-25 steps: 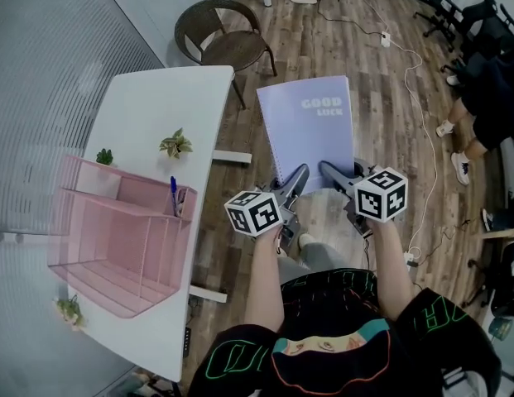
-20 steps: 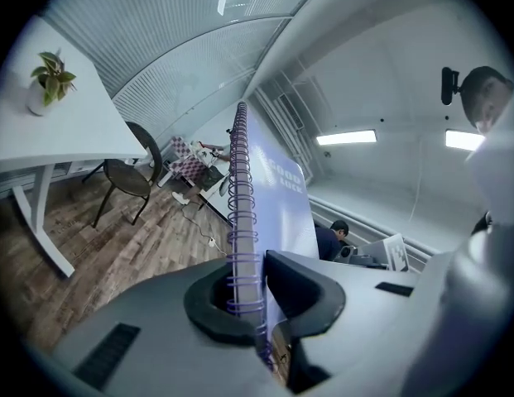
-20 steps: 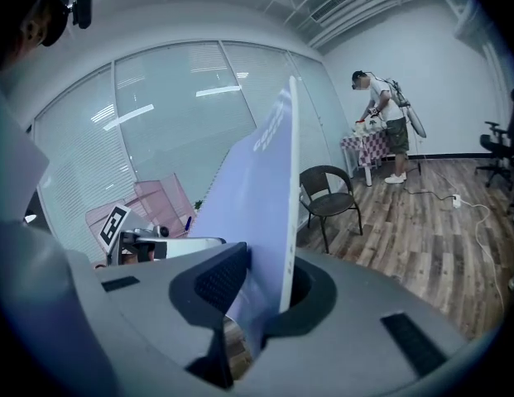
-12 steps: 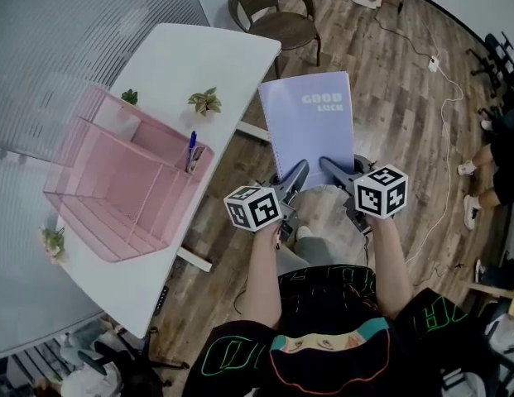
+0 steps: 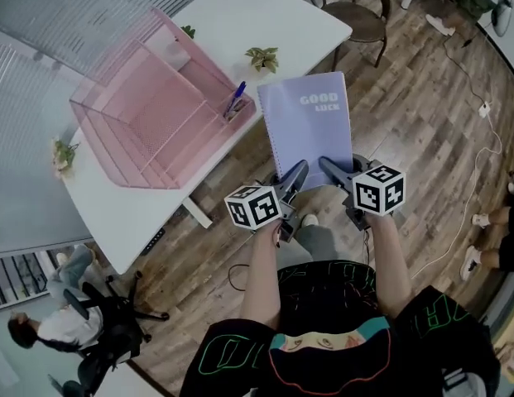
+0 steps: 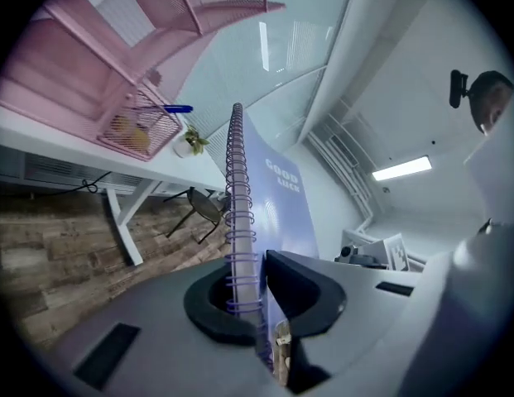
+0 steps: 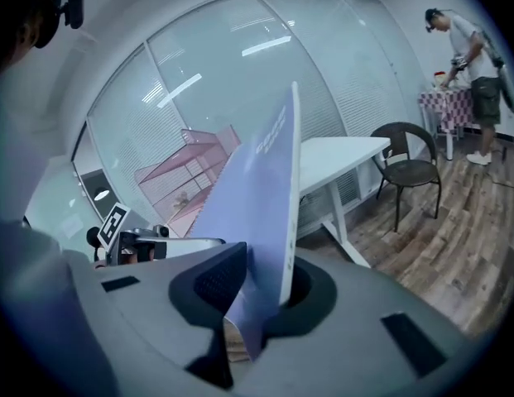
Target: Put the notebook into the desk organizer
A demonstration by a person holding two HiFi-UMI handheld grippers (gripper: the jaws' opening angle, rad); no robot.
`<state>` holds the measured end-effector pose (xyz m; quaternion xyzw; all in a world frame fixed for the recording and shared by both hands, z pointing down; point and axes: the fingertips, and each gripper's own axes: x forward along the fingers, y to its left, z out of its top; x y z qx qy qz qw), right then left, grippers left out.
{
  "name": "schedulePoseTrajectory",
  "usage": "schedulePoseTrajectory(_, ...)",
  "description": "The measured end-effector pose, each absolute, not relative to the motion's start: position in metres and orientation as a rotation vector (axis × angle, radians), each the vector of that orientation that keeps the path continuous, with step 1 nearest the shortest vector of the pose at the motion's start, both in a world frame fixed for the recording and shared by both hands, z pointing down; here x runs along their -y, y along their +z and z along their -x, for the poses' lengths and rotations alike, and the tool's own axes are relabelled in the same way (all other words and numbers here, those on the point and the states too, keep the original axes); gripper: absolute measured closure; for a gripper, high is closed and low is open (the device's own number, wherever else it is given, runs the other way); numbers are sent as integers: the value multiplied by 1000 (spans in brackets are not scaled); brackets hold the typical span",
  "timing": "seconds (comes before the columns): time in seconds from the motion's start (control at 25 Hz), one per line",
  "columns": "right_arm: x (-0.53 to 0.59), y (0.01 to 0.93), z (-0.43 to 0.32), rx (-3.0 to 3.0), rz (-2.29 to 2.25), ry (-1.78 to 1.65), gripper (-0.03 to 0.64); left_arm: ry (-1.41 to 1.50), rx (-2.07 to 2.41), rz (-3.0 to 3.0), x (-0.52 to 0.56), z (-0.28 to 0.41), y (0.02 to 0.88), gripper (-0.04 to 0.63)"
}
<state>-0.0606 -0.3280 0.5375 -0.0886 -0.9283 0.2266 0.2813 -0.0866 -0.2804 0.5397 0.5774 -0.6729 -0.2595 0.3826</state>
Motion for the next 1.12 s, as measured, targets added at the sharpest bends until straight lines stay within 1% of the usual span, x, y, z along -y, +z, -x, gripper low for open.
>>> schedulePoseTrajectory(0.64, 199, 614, 72, 2209, 589, 595, 549, -864, 1834, -1060, 146, 79, 614, 560)
schedulePoseTrajectory(1.12, 122, 626, 100, 2116, 724, 551, 548, -957, 1899, -940, 69, 100, 625, 558)
